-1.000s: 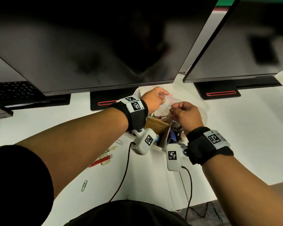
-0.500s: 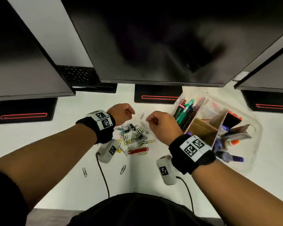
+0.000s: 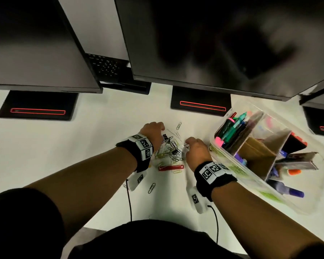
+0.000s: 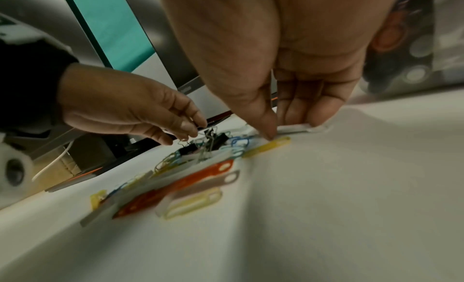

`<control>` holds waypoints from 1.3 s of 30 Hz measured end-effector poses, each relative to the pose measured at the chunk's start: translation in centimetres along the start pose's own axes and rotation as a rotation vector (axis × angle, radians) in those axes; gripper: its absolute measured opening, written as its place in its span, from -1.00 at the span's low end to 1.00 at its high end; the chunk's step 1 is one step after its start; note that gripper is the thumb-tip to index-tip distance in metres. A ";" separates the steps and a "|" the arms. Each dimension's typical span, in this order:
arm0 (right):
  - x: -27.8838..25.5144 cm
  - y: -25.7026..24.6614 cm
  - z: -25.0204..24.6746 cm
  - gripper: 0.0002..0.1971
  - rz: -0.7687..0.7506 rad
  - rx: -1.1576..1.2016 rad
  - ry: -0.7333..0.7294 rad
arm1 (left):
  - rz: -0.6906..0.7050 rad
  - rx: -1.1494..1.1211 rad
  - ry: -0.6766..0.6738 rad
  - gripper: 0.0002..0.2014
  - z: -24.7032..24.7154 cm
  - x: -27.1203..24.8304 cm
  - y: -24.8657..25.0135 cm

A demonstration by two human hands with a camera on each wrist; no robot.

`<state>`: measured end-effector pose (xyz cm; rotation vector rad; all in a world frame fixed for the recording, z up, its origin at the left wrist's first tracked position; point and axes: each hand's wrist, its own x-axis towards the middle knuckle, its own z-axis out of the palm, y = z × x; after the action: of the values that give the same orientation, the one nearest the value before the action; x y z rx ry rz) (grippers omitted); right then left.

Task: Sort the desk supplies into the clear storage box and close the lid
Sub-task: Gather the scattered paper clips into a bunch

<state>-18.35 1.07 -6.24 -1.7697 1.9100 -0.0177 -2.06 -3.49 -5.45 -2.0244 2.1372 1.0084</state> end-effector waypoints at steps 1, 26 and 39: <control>-0.1 0.1 0.1 -0.67 0.001 0.025 0.011 | -0.001 0.002 -0.011 -0.64 0.1 0.2 0.3; 1.8 -3.8 -1.6 -0.89 0.011 0.443 -0.025 | 0.052 -0.488 0.298 -0.85 -1.5 -2.0 -0.7; -0.7 -1.7 -1.7 -0.72 0.091 0.486 0.140 | 0.368 0.258 -0.299 -0.68 0.9 -5.3 -1.5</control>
<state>-17.40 0.94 -3.92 -1.3826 1.8774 -0.5396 -0.23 1.66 -4.51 -1.3071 2.3675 0.9346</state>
